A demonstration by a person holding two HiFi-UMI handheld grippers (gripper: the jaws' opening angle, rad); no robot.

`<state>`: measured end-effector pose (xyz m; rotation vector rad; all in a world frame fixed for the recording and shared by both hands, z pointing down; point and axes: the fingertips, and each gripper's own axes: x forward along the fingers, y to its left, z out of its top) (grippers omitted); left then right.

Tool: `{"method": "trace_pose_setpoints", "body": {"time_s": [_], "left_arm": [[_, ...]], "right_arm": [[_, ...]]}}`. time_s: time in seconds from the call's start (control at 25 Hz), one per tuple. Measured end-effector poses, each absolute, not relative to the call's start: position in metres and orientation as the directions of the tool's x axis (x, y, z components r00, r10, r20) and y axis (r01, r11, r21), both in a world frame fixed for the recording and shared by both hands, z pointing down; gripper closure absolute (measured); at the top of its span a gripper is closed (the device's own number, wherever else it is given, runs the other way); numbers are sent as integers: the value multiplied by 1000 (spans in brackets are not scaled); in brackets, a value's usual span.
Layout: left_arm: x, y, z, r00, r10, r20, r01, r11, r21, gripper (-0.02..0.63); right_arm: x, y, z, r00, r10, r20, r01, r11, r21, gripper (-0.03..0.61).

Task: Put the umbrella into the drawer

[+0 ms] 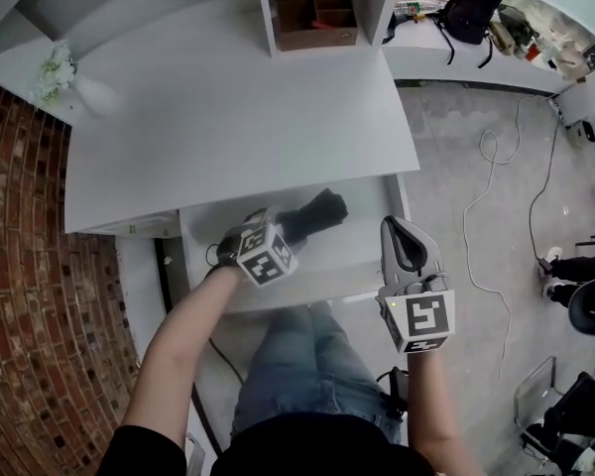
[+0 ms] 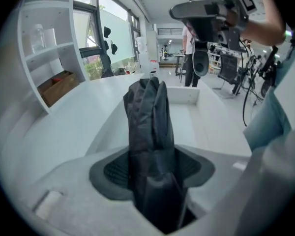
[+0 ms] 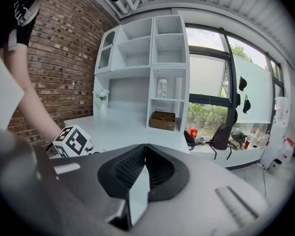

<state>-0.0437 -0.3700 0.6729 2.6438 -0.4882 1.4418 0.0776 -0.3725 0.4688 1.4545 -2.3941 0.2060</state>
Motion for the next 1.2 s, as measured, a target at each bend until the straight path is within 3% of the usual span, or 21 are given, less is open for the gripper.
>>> {"method": "trace_pose_setpoints", "body": {"time_s": [0.48, 0.96, 1.16, 1.2], "left_arm": [[-29, -376, 740, 424, -83, 902, -234, -972, 20, 368], [-29, -378, 764, 395, -35, 918, -241, -968, 67, 357], [-31, -373, 770, 381, -14, 925, -287, -952, 104, 278], [-31, -373, 769, 372, -22, 928, -290, -953, 94, 237]], "right_arm": [[87, -377, 499, -374, -832, 410, -909, 417, 16, 574], [90, -373, 505, -338, -834, 437, -923, 385, 22, 574], [84, -370, 499, -346, -834, 429, -917, 397, 33, 574], [83, -369, 497, -348, -834, 427, -916, 400, 35, 574]]}}
